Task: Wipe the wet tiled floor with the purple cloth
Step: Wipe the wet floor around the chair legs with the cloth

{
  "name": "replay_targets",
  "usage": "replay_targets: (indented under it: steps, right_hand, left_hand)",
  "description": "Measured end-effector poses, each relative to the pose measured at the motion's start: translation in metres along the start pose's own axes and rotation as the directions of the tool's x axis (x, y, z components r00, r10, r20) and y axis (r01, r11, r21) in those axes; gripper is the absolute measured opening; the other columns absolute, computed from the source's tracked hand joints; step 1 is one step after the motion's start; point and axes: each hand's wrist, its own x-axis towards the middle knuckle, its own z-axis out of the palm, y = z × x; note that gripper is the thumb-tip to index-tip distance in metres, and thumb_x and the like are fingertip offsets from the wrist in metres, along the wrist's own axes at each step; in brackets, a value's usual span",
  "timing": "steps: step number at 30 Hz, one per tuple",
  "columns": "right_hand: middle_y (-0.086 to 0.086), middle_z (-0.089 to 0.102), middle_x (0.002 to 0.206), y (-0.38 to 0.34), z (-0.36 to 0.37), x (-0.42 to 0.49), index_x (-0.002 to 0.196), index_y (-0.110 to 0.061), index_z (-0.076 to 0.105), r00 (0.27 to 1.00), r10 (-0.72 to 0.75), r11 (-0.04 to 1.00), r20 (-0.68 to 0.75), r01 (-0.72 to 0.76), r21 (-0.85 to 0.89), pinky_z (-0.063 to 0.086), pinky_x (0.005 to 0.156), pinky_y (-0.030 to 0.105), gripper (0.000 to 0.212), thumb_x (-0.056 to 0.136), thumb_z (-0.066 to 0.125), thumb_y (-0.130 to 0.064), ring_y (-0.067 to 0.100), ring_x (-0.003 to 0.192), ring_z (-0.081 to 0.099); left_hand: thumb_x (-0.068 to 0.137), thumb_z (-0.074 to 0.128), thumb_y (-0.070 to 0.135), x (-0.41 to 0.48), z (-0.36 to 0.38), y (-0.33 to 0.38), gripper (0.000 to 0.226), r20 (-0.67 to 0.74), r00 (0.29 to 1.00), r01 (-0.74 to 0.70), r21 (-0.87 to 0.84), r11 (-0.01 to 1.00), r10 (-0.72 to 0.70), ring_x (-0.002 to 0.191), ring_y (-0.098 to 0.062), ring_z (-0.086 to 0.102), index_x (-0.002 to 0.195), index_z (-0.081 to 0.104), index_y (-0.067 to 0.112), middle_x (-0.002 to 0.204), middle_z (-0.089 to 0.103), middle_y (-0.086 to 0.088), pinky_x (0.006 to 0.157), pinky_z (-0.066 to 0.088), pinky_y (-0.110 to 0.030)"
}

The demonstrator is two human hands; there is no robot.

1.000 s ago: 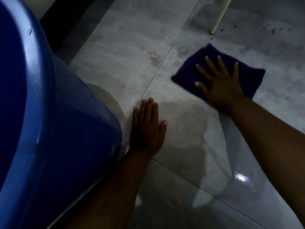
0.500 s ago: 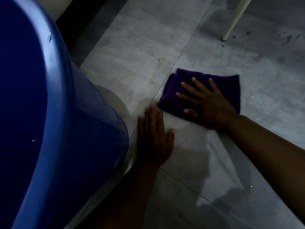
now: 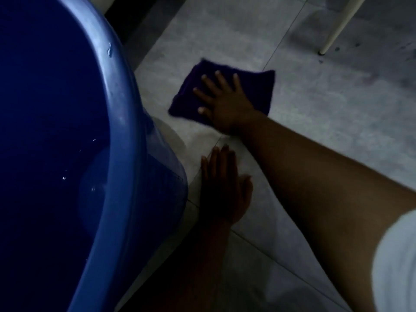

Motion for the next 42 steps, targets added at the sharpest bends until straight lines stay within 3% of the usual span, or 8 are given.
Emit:
replay_targets:
  steps: [3,5,10,16,25,31,36,42]
  right_hand:
    - [-0.002,-0.001,0.168,-0.006,0.014,-0.025,0.156,-0.039,0.011,0.975,-0.218,0.974,0.051,0.220,-0.046,-0.010,0.117,0.061,0.063,0.097,0.014,-0.062,0.031,0.153,-0.009]
    - [-0.005,0.007,0.167,0.016,0.017,-0.049,0.155,-0.041,0.020,0.970,-0.241,0.969,0.037,0.242,-0.046,-0.007,0.117,0.059,0.069,0.091,0.010,-0.065,0.029,0.154,-0.003]
    - [-0.006,0.007,0.167,0.107,0.015,-0.120,0.155,-0.042,0.019,0.992,0.101,0.995,-0.070,-0.098,0.036,-0.006,0.120,0.057,0.064,0.095,0.016,-0.064,0.025,0.154,-0.004]
    - [0.000,-0.004,0.168,0.131,0.011,-0.144,0.157,-0.038,0.009,0.895,0.440,0.896,-0.068,-0.433,0.099,-0.010,0.119,0.059,0.061,0.101,0.020,-0.057,0.029,0.153,-0.011]
    - [0.001,0.007,0.167,0.057,0.060,-0.273,0.153,-0.040,0.025,0.992,0.114,0.993,-0.060,-0.113,0.010,0.005,0.118,0.065,0.062,0.096,0.027,-0.064,0.032,0.154,0.000]
    - [0.001,-0.003,0.168,0.168,0.046,-0.323,0.154,-0.042,0.020,0.855,0.513,0.859,-0.074,-0.511,0.037,0.006,0.113,0.073,0.072,0.089,0.021,-0.073,0.038,0.153,-0.003]
    - [-0.003,-0.019,0.166,0.201,0.028,-0.255,0.156,-0.041,-0.007,0.748,0.663,0.748,-0.030,-0.661,0.061,-0.005,0.111,0.075,0.074,0.090,0.005,-0.073,0.035,0.150,-0.020]
    - [-0.004,-0.012,0.167,0.140,0.021,-0.172,0.156,-0.040,-0.004,0.926,0.375,0.927,-0.051,-0.374,0.026,-0.008,0.111,0.074,0.068,0.095,0.012,-0.067,0.032,0.151,-0.018]
  left_hand:
    - [0.091,0.040,0.054,-0.002,0.000,-0.001,0.072,-0.033,0.999,0.004,-0.036,0.999,-0.005,0.145,-0.030,0.032,0.151,0.033,0.015,0.156,0.038,-0.012,0.120,0.021,-0.053]
    - [0.091,0.048,0.051,-0.004,0.002,-0.001,0.070,-0.097,0.995,-0.020,-0.061,0.998,0.014,0.142,-0.032,0.037,0.147,0.041,0.010,0.152,0.043,-0.014,0.118,0.025,-0.054]
    - [0.093,0.044,0.051,-0.003,-0.001,0.000,0.068,-0.092,0.995,-0.027,-0.039,0.999,0.023,0.145,-0.034,0.030,0.145,0.041,0.007,0.156,0.037,-0.016,0.120,0.020,-0.055]
    - [0.092,0.045,0.051,-0.004,-0.002,0.005,0.069,-0.090,0.996,-0.018,-0.008,1.000,0.017,0.145,-0.035,0.029,0.145,0.040,0.008,0.155,0.038,-0.016,0.118,0.023,-0.056]
    - [0.093,0.034,0.040,-0.002,-0.002,-0.003,0.056,-0.159,0.987,0.008,-0.154,0.988,-0.032,0.140,-0.035,0.039,0.133,0.055,0.007,0.148,0.049,-0.014,0.117,0.028,-0.054]
    - [0.090,0.045,0.039,0.017,-0.006,0.026,0.039,-0.198,0.980,0.004,-0.094,0.996,-0.022,0.121,-0.037,0.049,0.108,0.062,0.008,0.128,0.058,-0.017,0.106,0.036,-0.050]
    - [0.091,0.048,0.039,0.047,0.000,0.070,0.043,-0.162,0.985,-0.079,-0.103,0.992,0.062,0.135,-0.036,0.041,0.121,0.058,0.010,0.142,0.050,-0.016,0.113,0.032,-0.052]
    - [0.096,0.045,0.038,0.086,0.010,0.091,0.055,-0.127,0.992,-0.027,-0.044,0.999,0.021,0.150,-0.031,0.023,0.144,0.041,0.012,0.159,0.033,-0.013,0.121,0.019,-0.053]
